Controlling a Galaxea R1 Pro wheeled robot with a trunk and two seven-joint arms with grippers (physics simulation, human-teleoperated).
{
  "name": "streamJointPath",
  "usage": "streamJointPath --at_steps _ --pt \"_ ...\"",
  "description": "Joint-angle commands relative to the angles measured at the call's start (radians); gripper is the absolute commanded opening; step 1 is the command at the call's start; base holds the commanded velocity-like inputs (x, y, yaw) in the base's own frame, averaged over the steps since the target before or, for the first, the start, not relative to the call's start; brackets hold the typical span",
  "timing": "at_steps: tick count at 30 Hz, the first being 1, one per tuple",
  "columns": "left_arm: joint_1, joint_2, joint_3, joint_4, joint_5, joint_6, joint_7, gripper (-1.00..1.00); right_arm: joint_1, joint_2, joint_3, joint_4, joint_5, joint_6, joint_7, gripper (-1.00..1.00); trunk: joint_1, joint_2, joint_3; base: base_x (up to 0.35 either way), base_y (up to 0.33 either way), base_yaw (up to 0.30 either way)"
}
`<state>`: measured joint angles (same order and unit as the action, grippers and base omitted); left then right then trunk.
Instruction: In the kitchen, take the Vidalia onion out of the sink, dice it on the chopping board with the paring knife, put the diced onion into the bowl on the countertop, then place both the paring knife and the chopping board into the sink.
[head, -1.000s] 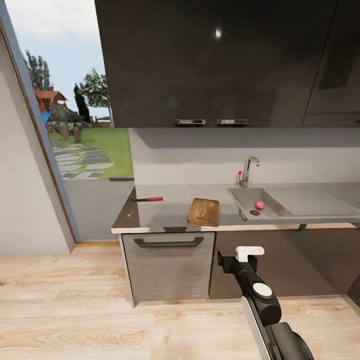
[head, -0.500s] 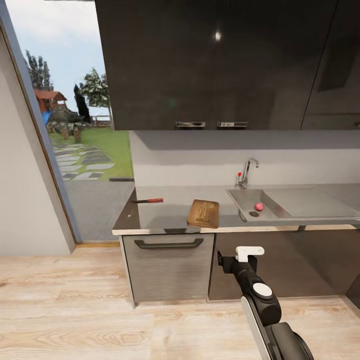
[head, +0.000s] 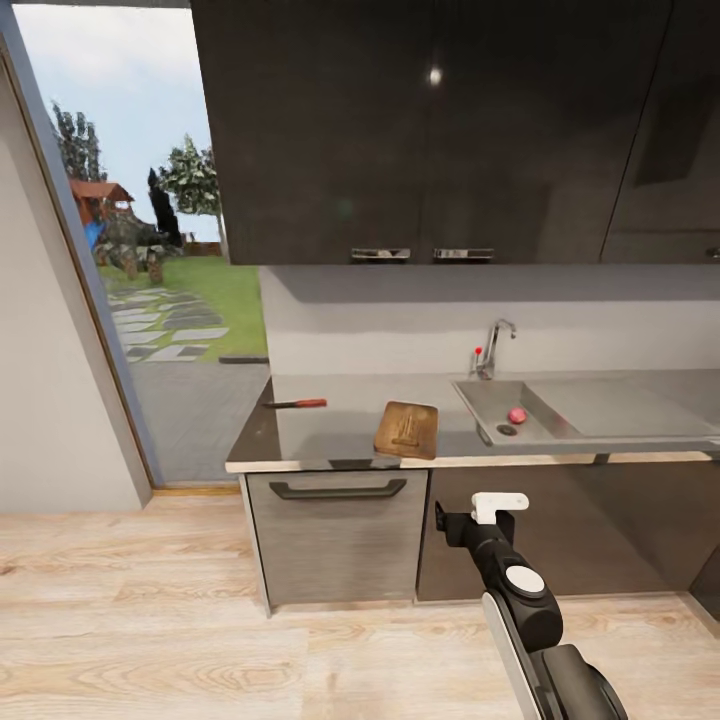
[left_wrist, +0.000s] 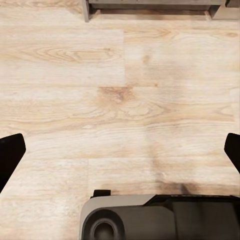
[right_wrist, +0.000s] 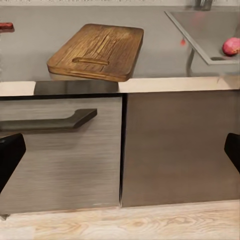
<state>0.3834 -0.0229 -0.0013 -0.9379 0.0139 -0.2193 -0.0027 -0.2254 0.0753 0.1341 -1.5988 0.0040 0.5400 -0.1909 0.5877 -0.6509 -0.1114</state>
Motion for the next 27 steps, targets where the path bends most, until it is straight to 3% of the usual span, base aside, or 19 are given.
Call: streamJointPath --at_steps 1,27 --pt "0.000 0.000 0.000 -0.001 0.001 -0.002 0.000 1.00 -0.001 0.000 0.001 -0.001 0.000 0.006 -0.005 1.00 -0.004 0.006 0.002 0.000 0.000 0.000" --pt "0.000 0.000 0.003 0.012 0.001 -0.002 0.000 1.00 -0.001 0.000 0.002 -0.001 0.000 0.006 -0.005 1.00 -0.103 0.188 0.083 0.000 0.000 0.000"
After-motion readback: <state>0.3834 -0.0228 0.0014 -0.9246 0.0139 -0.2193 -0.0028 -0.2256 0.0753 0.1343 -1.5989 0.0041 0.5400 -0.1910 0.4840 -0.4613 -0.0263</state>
